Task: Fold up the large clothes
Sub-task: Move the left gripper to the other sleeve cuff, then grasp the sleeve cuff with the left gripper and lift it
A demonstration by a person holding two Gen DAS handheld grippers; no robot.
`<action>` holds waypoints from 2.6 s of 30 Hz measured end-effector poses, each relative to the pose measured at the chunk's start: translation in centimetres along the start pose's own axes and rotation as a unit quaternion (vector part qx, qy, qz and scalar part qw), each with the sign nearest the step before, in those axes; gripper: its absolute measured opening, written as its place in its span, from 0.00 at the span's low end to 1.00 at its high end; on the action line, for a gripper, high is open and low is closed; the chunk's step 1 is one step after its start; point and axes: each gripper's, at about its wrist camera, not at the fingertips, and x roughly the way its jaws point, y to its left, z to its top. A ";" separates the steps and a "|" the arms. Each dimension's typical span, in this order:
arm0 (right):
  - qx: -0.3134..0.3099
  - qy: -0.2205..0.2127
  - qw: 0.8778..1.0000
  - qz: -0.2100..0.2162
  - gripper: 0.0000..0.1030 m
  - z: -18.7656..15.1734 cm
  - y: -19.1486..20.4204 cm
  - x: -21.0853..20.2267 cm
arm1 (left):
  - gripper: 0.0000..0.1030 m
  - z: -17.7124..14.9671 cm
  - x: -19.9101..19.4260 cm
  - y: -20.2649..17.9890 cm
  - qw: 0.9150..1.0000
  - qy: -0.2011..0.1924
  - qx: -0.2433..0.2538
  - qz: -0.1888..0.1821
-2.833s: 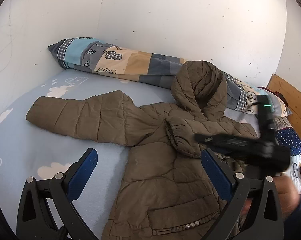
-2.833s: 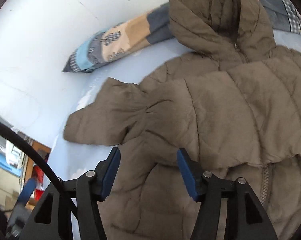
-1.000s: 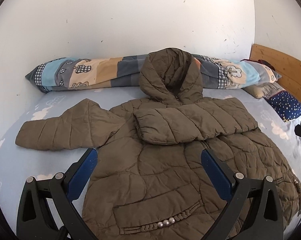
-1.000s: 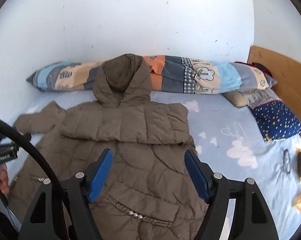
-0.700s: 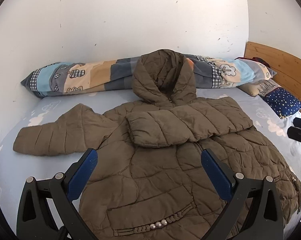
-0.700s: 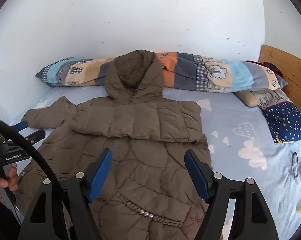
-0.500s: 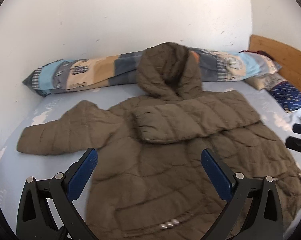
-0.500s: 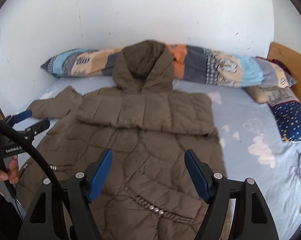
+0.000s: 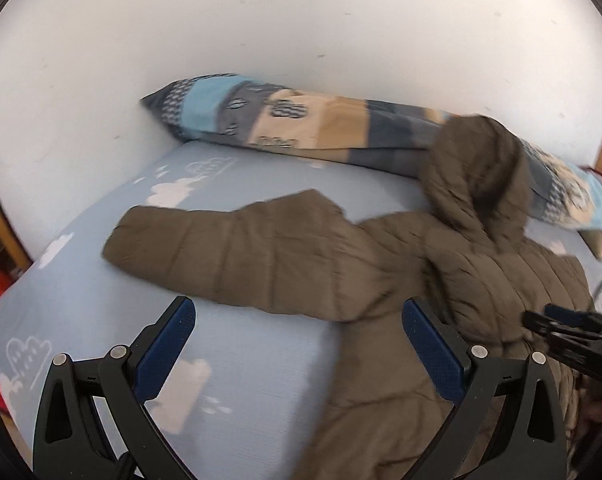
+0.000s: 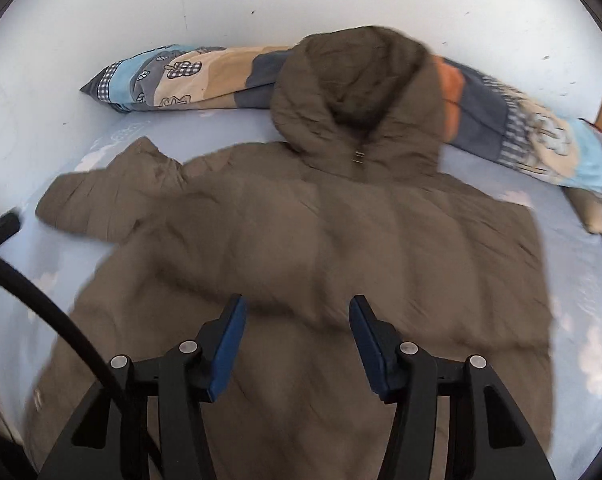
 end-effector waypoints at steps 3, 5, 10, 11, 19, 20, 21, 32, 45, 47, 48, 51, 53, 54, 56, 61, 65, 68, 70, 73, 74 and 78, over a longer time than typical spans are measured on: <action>0.008 0.020 1.000 0.015 0.56 1.8 2.3 3.0 | 1.00 0.3 0.4 2.0 1.000 0.005 -0.016 0.012; 0.003 0.031 0.999 0.025 0.56 2.4 4.0 4.8 | 1.00 0.5 0.7 3.2 1.000 0.009 -0.025 0.017; -0.002 0.082 0.997 0.003 0.59 2.8 5.5 9.5 | 1.00 1.0 1.6 4.6 0.999 0.021 -0.033 0.021; -0.002 0.089 0.996 0.004 0.59 2.8 5.5 9.7 | 1.00 1.0 1.8 4.9 0.999 0.025 -0.036 0.021; -0.015 0.001 0.998 0.053 0.64 0.7 4.3 -1.9 | 1.00 1.2 3.7 7.6 0.994 0.059 -0.086 0.012; -0.026 -0.013 0.998 0.048 0.65 -0.5 3.8 -4.3 | 1.00 1.1 3.7 7.8 0.994 0.060 -0.092 0.014; -0.036 -0.026 0.998 0.036 0.66 -1.9 3.2 -6.7 | 1.00 1.0 3.7 8.1 0.993 0.060 -0.099 0.015; 0.008 -0.040 0.998 -0.039 0.78 -12.3 -7.8 -12.6 | 1.00 0.7 5.1 10.5 0.990 0.070 -0.119 0.003; 0.038 -0.064 0.997 -0.015 0.78 -11.6 -11.0 -13.6 | 0.73 1.4 13.7 27.3 0.927 0.102 -0.358 -0.041; 0.055 -0.057 0.997 -0.009 0.78 -11.7 -11.6 -13.2 | 0.73 0.2 15.2 29.6 0.906 0.103 -0.406 -0.060; 0.060 -0.055 0.997 -0.006 0.78 -11.7 -11.7 -13.0 | 0.73 -0.3 15.8 30.5 0.897 0.101 -0.424 -0.067; 0.058 -0.050 0.997 -0.005 0.78 -11.4 -11.2 -12.1 | 0.73 -1.3 17.6 32.4 0.877 0.087 -0.461 -0.104; 0.050 -0.051 0.997 -0.005 0.78 -11.3 -10.6 -11.8 | 0.73 -1.6 18.3 33.0 0.873 0.075 -0.471 -0.103; 0.047 -0.051 0.998 -0.003 0.78 -11.3 -10.5 -11.7 | 0.73 -1.7 18.7 33.3 0.869 0.066 -0.478 -0.108; 0.041 -0.050 0.998 -0.001 0.78 -11.4 -10.2 -11.5 | 0.73 -2.1 19.6 33.6 0.858 0.051 -0.496 -0.121; 0.045 -0.051 0.998 -0.007 0.78 -11.4 -10.5 -11.3 | 0.61 -1.3 21.4 33.5 0.853 0.018 -0.510 -0.110; 0.053 -0.048 0.997 -0.008 0.78 -11.4 -10.9 -11.1 | 0.18 -0.2 21.1 33.2 0.857 0.017 -0.507 -0.094; 0.056 -0.056 0.997 -0.011 0.78 -11.3 -11.1 -11.7 | 0.18 1.4 19.3 32.3 0.871 0.007 -0.482 -0.095; 0.061 -0.066 0.996 -0.009 0.78 -11.2 -11.4 -12.4 | 0.18 2.4 18.1 31.8 0.878 0.005 -0.468 -0.098; 0.072 -0.079 0.994 -0.004 0.78 -11.2 -11.9 -13.4 | 0.18 4.3 15.6 30.4 0.893 -0.001 -0.440 -0.099; 0.073 -0.082 0.994 -0.003 0.78 -11.1 -12.0 -13.7 | 0.18 4.7 15.0 30.0 0.895 -0.003 -0.434 -0.102; 0.083 -0.100 0.992 -0.011 0.78 -11.0 -12.8 -15.1 | 0.17 7.4 11.1 27.3 0.909 -0.014 -0.399 -0.116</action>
